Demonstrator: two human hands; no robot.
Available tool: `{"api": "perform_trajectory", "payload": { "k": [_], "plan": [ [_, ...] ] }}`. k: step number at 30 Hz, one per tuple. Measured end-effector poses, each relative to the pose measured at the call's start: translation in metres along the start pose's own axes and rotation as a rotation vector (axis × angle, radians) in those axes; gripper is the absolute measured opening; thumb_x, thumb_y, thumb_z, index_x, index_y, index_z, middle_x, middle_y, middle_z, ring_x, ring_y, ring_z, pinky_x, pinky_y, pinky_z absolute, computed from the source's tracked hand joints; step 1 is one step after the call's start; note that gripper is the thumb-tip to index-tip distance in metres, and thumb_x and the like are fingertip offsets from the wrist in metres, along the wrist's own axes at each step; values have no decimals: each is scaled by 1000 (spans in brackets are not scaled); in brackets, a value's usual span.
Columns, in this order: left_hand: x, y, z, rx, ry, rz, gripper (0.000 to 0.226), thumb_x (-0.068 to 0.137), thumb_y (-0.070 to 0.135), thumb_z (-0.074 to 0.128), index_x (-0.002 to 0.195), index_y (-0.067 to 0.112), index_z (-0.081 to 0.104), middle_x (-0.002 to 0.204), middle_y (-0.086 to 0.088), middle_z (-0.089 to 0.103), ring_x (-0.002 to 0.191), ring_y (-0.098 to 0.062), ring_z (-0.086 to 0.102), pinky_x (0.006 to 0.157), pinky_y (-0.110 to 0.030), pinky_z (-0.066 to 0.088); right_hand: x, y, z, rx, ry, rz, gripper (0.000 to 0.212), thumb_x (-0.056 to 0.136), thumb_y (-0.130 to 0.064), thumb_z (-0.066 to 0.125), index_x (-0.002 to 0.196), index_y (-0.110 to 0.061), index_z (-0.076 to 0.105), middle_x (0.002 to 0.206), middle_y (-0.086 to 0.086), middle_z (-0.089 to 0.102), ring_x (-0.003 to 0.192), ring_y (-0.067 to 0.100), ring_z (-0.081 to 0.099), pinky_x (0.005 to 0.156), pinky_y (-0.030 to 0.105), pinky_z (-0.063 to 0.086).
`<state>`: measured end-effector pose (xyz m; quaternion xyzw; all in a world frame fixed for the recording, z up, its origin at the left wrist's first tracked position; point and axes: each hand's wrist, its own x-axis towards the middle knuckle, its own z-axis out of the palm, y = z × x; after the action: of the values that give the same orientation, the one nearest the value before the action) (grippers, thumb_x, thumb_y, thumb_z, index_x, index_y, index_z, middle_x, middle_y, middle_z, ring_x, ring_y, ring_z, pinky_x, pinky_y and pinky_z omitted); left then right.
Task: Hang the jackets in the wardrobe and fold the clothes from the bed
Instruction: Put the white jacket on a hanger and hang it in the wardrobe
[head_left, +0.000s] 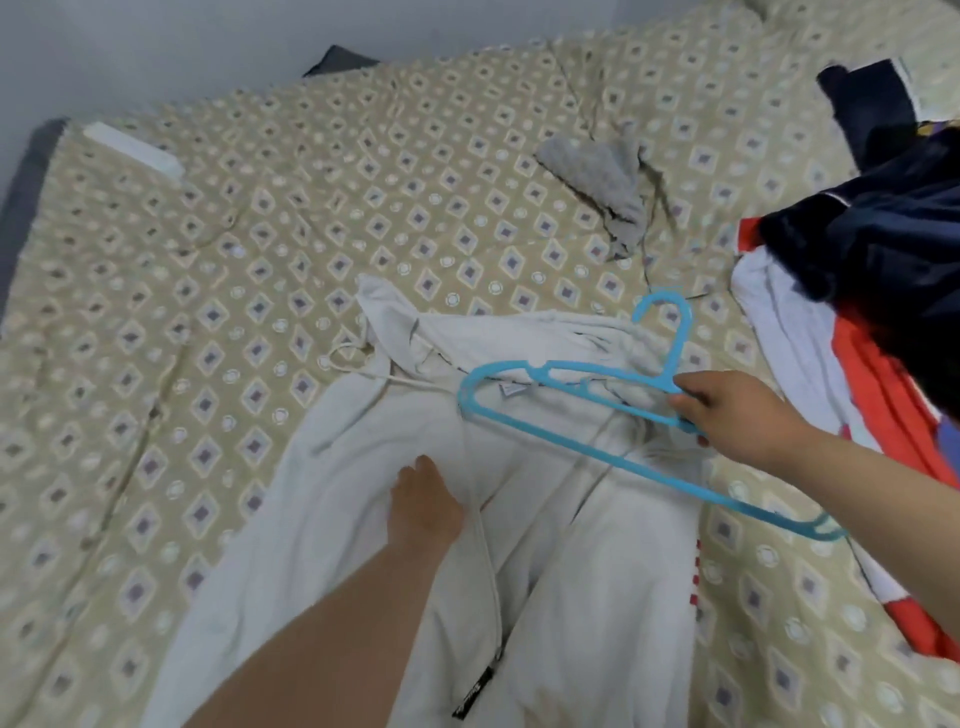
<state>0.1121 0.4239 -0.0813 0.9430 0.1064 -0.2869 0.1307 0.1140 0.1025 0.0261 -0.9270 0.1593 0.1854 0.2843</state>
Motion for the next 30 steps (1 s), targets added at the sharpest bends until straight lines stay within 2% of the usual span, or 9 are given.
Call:
{"api": "perform_trajectory", "payload": {
  "k": [3, 8, 11, 14, 19, 23, 26, 28, 30],
  "plan": [
    [4, -23, -3, -95, -22, 13, 34, 93, 23, 52, 124, 12, 45, 126, -12, 56, 120, -33, 54, 96, -37, 43, 4, 5, 9, -36, -8, 15, 31, 99, -22, 56, 76, -1, 54, 80, 20, 61, 76, 37, 63, 75, 48, 56],
    [8, 4, 9, -62, -53, 36, 77, 76, 65, 67, 128, 13, 43, 126, -7, 53, 123, -29, 50, 96, -37, 42, 13, 13, 30, -70, -33, 49, 36, 100, -20, 55, 64, -21, 50, 67, -1, 51, 68, 27, 54, 77, 40, 51],
    [6, 18, 19, 170, -74, 67, 55, 85, 38, 64, 126, 12, 39, 129, -9, 51, 124, -30, 47, 96, -37, 44, 14, 11, 43, -33, -60, 71, 39, 100, -22, 55, 64, -34, 46, 73, -5, 55, 72, 23, 55, 81, 36, 52],
    [11, 9, 12, 76, -84, 67, 34, 91, 20, 51, 122, 10, 47, 129, -14, 56, 124, -33, 51, 99, -36, 42, 14, 4, 53, 44, -74, 82, 29, 100, -19, 55, 73, -17, 62, 78, 6, 61, 72, 34, 65, 80, 43, 57],
    [-11, -43, -21, 68, -375, 206, 59, 96, 5, 47, 152, 12, 31, 161, -7, 26, 147, -18, 27, 112, -19, 16, 24, -22, 78, 65, -91, -10, 25, 99, -19, 55, 78, -9, 64, 76, 11, 61, 73, 34, 63, 79, 47, 55],
    [-37, -76, -37, 79, -658, 203, 60, 80, 6, 61, 136, 22, 50, 139, 2, 47, 129, -15, 46, 96, -15, 35, 43, -59, 112, -104, -96, -150, 26, 103, -27, 47, 79, -22, 54, 86, 1, 55, 88, 25, 53, 72, 32, 36],
    [-34, -77, -39, -33, -559, 215, 27, 63, 23, 59, 90, 22, 60, 97, 5, 65, 93, -14, 61, 69, -18, 43, 51, -76, 126, -272, -47, -215, 28, 105, -35, 38, 98, -19, 59, 99, 8, 58, 96, 31, 57, 74, 36, 37],
    [-29, -67, -35, -10, -377, 219, 22, 72, 28, 65, 90, 20, 54, 89, 5, 59, 85, -15, 58, 67, -23, 41, 54, -67, 120, -262, 52, -175, 29, 102, -34, 40, 99, -16, 63, 98, 12, 56, 94, 35, 58, 76, 39, 43],
    [-26, -55, -27, 1, -135, 209, 35, 79, 33, 70, 106, 21, 49, 103, 2, 54, 98, -21, 54, 79, -31, 42, 51, -41, 106, -186, 230, -59, 25, 98, -26, 48, 103, -13, 69, 103, 14, 61, 97, 36, 59, 81, 39, 47]
  ]
}}
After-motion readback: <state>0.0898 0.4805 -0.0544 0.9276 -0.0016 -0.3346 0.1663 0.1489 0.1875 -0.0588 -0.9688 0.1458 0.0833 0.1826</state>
